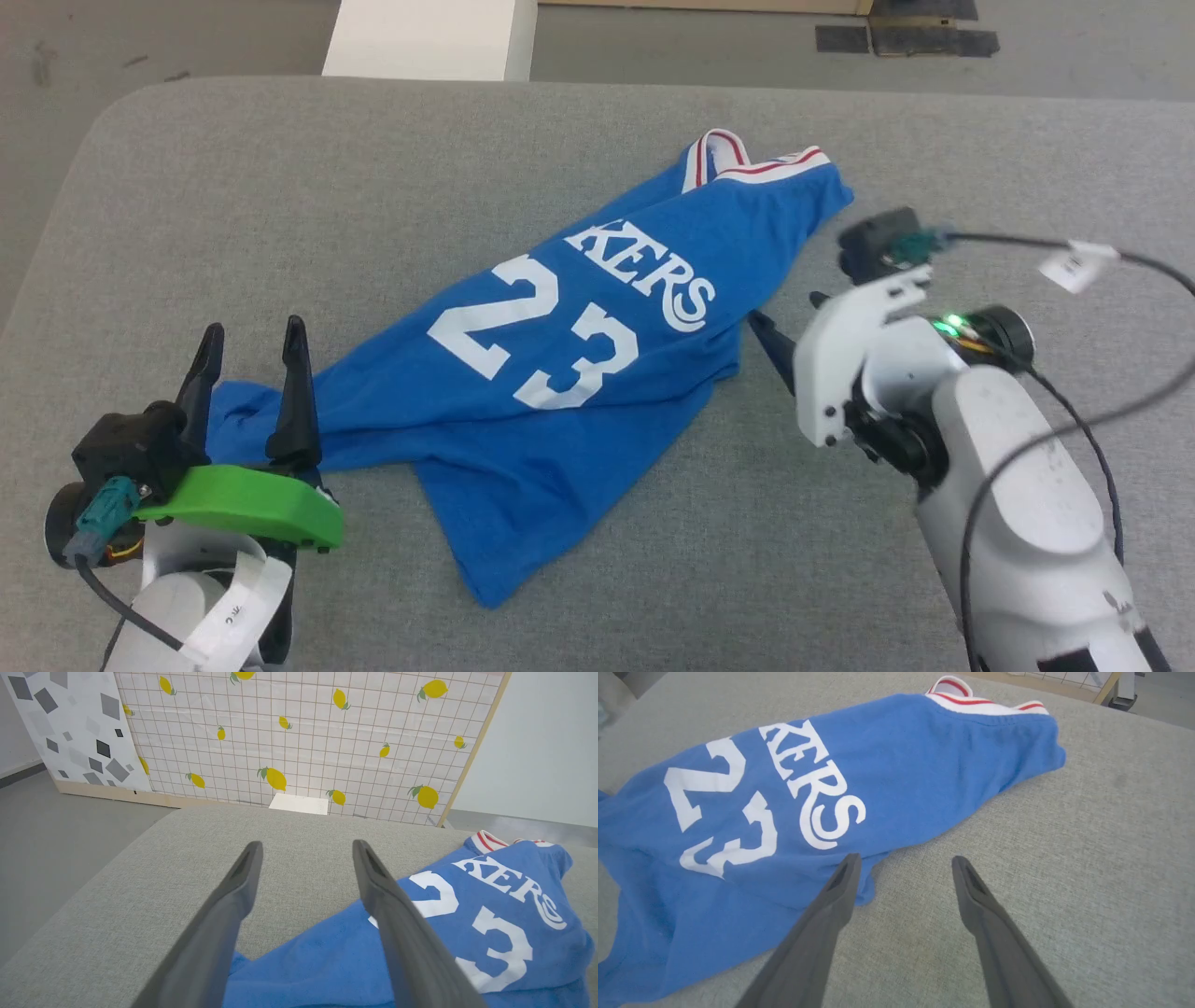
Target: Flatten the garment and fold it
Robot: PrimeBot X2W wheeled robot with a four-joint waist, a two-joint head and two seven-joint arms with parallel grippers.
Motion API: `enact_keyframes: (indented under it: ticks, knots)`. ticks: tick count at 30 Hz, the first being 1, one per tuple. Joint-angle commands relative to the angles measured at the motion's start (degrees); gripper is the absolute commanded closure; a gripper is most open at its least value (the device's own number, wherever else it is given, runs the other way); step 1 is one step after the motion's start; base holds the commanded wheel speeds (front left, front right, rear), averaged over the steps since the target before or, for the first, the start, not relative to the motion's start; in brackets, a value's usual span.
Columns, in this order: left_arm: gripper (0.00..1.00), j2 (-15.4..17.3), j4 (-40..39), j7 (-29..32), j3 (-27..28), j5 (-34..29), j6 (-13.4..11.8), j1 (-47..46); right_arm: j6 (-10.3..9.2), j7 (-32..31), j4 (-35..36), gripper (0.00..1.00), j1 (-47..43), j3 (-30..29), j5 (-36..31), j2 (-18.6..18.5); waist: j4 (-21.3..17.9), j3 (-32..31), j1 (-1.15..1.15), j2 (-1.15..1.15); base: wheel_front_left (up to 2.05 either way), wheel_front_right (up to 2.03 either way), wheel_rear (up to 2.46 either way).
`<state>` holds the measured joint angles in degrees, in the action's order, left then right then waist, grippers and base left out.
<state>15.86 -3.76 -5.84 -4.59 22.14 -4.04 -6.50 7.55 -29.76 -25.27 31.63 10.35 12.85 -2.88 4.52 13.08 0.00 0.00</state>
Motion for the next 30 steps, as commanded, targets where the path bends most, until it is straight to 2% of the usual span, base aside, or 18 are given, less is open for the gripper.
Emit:
enact_keyframes:
  ticks: [1,6,10,15,21,22,23,30]
  knots:
    - [0.00,-0.5,0.2,-0.6,-0.2,-1.0,0.1,-0.8,-0.06,-2.9,-0.6,0.00,2.0,1.2,-0.6,0.0,0.5,0.8,0.00,0.00,0.00,0.00,0.00]
    - [0.00,-1.1,0.5,-1.0,-1.1,-1.0,0.1,-1.6,-0.06,-12.6,-3.0,0.00,7.0,6.7,-1.9,0.0,1.0,2.6,0.00,0.00,0.00,0.00,0.00]
    - [0.00,-1.5,1.1,-1.3,-1.8,-0.9,0.2,-2.3,-0.06,-16.6,-5.1,0.00,9.2,11.1,-1.9,0.0,1.4,4.0,0.00,0.00,0.00,0.00,0.00]
    - [0.00,-1.7,1.5,-1.9,-2.3,-1.0,0.3,-3.2,-0.06,-18.3,-8.0,0.00,10.2,15.5,-1.4,0.0,1.8,5.2,0.00,0.00,0.00,0.00,0.00]
    - [0.00,-1.7,1.8,-2.2,-2.8,-1.0,0.4,-4.1,-0.06,-16.8,-10.1,0.00,10.6,20.1,0.9,0.0,2.1,6.3,0.00,0.00,0.00,0.00,0.00]
    - [0.00,-1.7,1.9,-2.2,-2.9,-1.0,0.4,-4.2,-0.06,-16.3,-10.3,0.80,10.9,20.6,1.3,0.0,2.0,6.4,0.00,0.00,0.00,0.00,0.00]
    - [0.00,-1.7,1.9,-2.2,-2.9,-0.9,0.4,-4.2,-0.06,-15.8,-10.4,1.00,11.0,20.8,1.8,0.0,1.9,6.4,0.00,0.00,0.00,0.00,0.00]
    - [0.00,-1.1,2.0,-2.0,-2.7,-0.8,0.1,-3.8,-0.06,-9.6,-11.0,1.00,11.8,17.6,4.3,0.0,0.4,5.1,0.00,0.00,0.00,0.00,0.00]
